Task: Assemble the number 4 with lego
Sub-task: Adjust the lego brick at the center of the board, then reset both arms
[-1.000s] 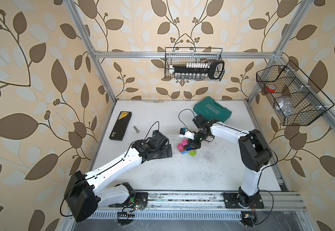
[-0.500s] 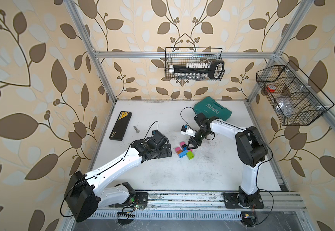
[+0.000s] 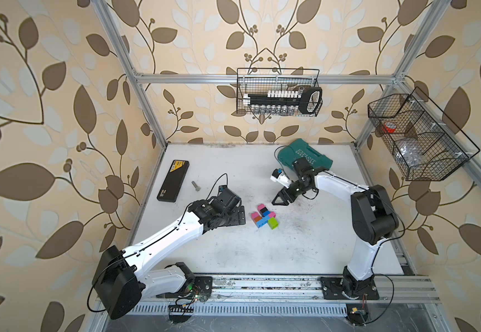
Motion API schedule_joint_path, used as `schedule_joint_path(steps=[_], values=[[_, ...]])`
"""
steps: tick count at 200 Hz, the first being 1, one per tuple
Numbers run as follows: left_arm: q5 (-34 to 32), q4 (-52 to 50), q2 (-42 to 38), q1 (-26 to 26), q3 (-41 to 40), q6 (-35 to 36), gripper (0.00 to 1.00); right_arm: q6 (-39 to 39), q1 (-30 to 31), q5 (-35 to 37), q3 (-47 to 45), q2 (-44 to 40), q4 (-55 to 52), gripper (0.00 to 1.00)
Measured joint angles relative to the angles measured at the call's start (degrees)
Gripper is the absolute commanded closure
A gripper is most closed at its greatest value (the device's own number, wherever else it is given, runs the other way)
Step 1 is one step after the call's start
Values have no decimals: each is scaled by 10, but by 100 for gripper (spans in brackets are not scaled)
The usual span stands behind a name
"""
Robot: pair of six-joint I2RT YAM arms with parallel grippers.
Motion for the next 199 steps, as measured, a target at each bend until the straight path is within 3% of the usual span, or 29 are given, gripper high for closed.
schedule_joint_path(steps=[42, 95, 146, 199], values=[[-34, 64, -7, 49, -6, 81, 1, 61, -23, 29, -58, -115, 63, 2], [-50, 187, -46, 151, -95, 174, 1, 135, -85, 111, -178, -240, 141, 2], [-76, 334, -42, 188, -146, 293, 1, 166, -144, 245, -270, -329, 236, 2], [-50, 512, 30, 289, -211, 358, 1, 181, -162, 331, -378, -299, 408, 2]])
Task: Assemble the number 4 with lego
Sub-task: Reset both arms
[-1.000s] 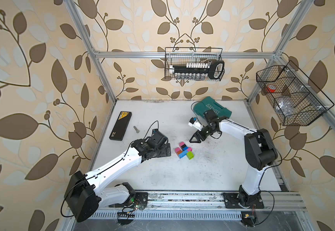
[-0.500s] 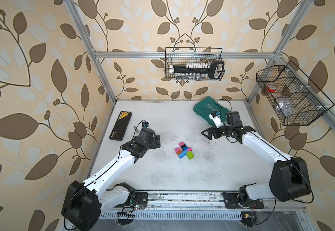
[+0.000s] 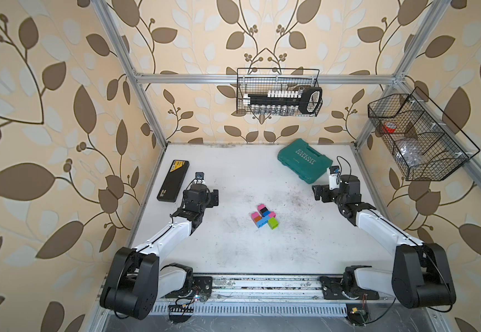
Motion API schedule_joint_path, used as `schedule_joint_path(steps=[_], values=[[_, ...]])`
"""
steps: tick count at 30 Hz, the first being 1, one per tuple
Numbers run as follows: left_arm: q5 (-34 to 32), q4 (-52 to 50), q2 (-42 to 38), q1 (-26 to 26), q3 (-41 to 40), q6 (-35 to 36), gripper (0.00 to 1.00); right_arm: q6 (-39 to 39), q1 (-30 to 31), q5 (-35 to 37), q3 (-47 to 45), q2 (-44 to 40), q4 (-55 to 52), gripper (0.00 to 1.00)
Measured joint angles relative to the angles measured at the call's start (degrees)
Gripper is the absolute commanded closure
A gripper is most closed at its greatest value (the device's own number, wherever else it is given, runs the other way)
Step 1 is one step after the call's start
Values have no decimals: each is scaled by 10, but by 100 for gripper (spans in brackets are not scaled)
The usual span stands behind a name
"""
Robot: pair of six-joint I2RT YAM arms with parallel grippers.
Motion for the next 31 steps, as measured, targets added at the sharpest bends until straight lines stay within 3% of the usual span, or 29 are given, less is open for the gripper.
schedule_joint_path(steps=[14, 31], values=[[38, 190, 139, 40, -37, 49, 1, 0, -6, 38, -111, 90, 276, 2], [51, 223, 143, 59, -42, 46, 1, 0, -8, 38, -125, 103, 351, 2]])
